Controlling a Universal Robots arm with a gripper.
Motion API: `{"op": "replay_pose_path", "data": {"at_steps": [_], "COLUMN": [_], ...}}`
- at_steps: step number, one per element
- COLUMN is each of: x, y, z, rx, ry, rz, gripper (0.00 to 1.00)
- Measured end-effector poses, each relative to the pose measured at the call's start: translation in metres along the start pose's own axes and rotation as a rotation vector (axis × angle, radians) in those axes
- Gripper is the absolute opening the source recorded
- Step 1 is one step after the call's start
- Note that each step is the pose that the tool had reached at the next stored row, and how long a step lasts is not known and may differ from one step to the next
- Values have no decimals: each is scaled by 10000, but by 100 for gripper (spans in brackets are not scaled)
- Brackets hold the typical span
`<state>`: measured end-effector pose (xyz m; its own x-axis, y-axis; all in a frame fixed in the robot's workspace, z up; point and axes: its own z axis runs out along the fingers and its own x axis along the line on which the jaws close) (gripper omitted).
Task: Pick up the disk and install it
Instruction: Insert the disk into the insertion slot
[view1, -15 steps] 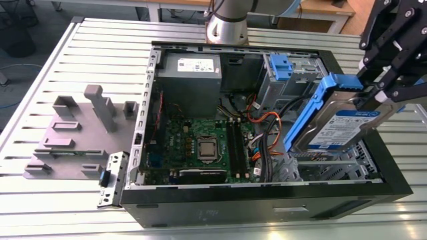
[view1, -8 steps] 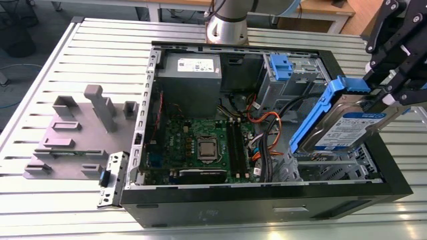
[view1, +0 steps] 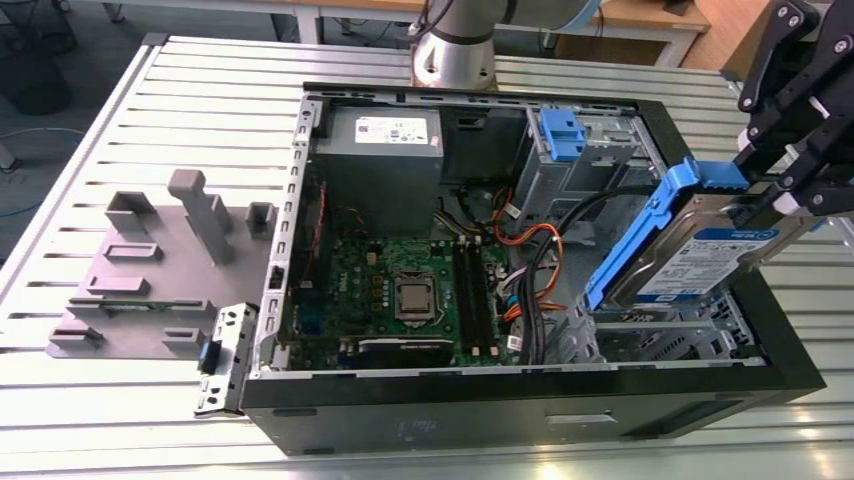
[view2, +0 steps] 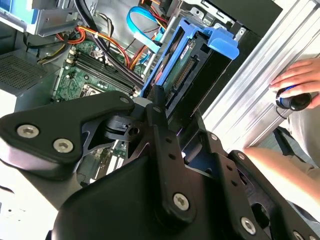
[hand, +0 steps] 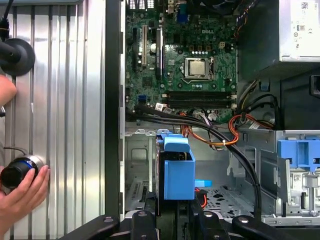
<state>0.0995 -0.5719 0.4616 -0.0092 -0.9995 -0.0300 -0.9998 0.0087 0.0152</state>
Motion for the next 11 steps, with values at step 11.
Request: {"op": "replay_pose_path", "data": {"at_steps": [11], "x": [1], "y": [-32], "z": [30], "rx": [3], "ry": [-2], "rz": [120], "gripper": [35]}}
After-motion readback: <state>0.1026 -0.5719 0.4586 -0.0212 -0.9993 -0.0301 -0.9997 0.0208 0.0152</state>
